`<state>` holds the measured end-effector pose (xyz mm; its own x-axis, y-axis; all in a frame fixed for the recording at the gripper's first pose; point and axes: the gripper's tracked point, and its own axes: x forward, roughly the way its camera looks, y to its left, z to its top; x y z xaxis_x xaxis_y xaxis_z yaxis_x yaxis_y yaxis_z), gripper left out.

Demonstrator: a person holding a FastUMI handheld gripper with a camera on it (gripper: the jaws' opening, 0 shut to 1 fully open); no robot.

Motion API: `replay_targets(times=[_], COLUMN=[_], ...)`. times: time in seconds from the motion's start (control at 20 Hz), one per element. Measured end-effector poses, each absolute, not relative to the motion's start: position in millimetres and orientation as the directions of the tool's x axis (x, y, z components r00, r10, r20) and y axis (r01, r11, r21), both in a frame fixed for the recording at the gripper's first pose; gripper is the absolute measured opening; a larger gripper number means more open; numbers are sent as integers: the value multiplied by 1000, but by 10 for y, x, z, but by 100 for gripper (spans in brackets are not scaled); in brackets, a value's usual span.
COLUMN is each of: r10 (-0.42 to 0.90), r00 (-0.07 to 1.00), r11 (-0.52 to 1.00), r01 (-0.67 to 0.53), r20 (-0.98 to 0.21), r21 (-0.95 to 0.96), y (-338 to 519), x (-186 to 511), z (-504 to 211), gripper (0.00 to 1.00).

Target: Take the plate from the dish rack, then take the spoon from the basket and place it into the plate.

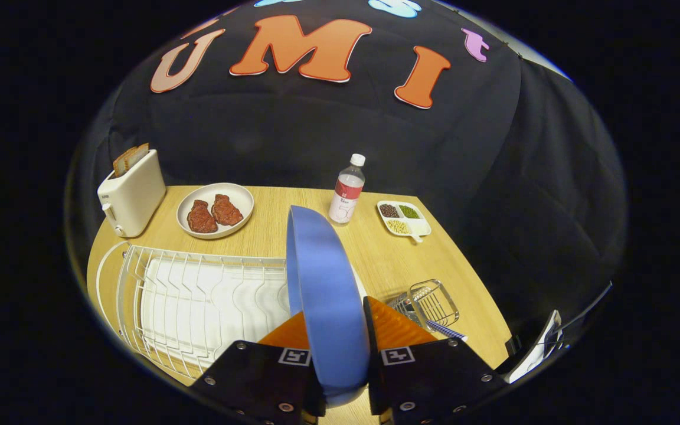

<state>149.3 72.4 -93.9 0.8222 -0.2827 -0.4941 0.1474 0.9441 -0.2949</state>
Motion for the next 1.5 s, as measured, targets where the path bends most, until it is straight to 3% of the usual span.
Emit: replay_targets(times=[0.3, 0.7, 1.5], r10=[-217, -54, 168], r00=[843, 851, 768], r11=[966, 998, 916], r01=[114, 68, 109], r20=[-493, -523, -617], r21=[-230, 8, 385], y=[845, 856, 681], x=[1232, 551, -604], z=[-775, -687, -1545], gripper=[28, 28, 28])
